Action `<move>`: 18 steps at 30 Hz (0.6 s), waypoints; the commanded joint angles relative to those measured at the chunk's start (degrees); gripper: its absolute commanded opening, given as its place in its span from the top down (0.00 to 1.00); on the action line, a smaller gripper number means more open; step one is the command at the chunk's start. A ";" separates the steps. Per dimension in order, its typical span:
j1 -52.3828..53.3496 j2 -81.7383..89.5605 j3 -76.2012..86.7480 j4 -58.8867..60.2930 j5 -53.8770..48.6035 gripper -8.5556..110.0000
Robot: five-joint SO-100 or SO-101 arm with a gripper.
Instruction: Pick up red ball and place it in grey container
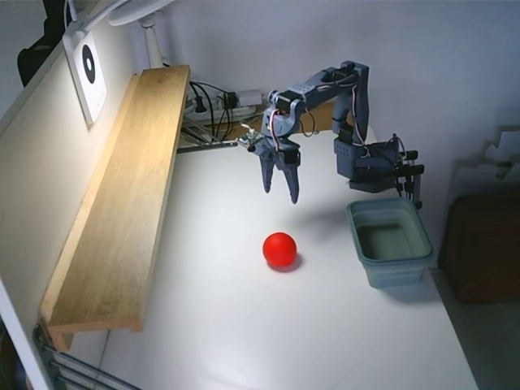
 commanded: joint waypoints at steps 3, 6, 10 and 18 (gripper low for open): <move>-2.25 5.02 -0.02 -0.61 0.09 0.61; -4.38 5.02 -0.02 -0.61 0.09 0.61; -6.48 5.02 -0.02 -0.61 0.09 0.61; -6.71 5.21 1.37 -1.81 0.09 0.61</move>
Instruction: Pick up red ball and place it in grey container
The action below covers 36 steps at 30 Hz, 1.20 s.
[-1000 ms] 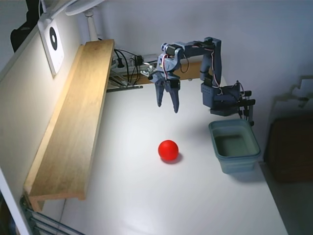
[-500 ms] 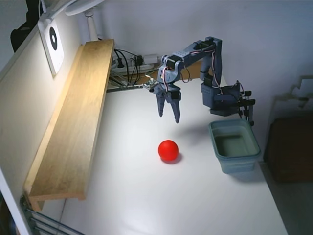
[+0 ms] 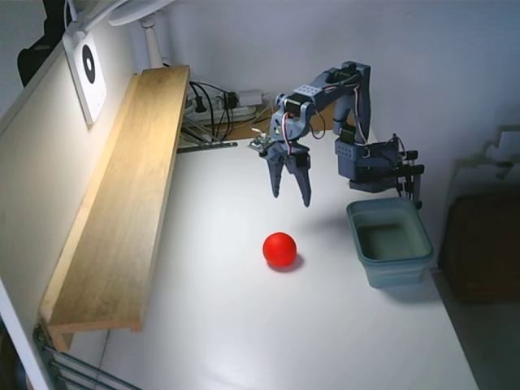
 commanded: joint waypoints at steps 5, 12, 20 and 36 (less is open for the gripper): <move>-0.74 4.26 4.70 -4.95 0.09 0.61; -0.74 4.45 10.89 -10.94 0.09 0.61; -0.74 3.76 18.07 -18.83 0.09 0.61; -0.74 -4.41 13.27 -22.20 0.09 0.61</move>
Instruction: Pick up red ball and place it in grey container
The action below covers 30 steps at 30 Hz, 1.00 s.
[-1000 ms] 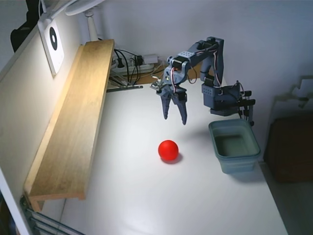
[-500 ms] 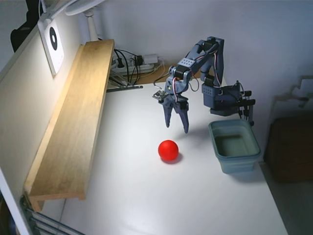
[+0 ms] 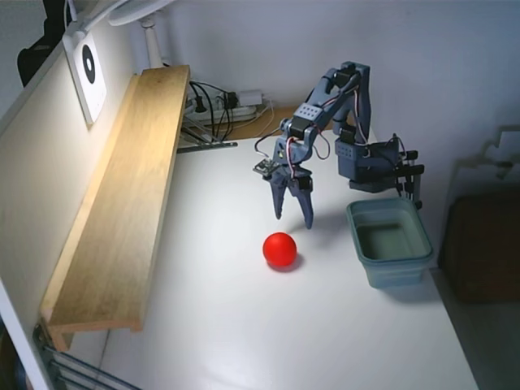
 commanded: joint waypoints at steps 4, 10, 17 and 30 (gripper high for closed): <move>-0.74 -5.22 -8.46 -0.22 0.09 0.61; -0.74 -11.62 -15.49 0.41 0.09 0.61; -0.74 -19.22 -24.79 2.11 0.09 0.61; -1.57 -30.45 -40.31 6.41 0.09 0.61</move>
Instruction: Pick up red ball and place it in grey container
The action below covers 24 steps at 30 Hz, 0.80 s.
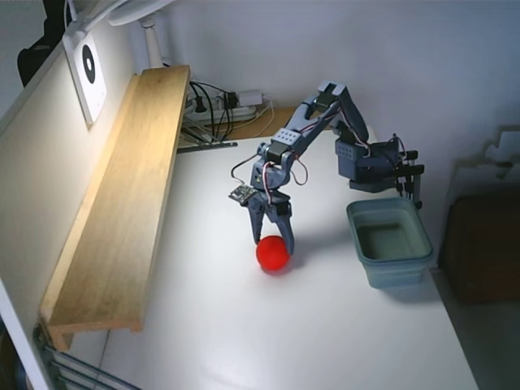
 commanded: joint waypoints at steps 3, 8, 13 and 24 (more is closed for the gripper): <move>-3.34 1.10 -3.05 0.69 0.18 0.61; -3.47 -3.37 -9.79 2.96 0.18 0.61; -3.47 -9.71 -19.84 6.67 0.18 0.61; -3.47 -23.30 -43.07 16.31 0.18 0.73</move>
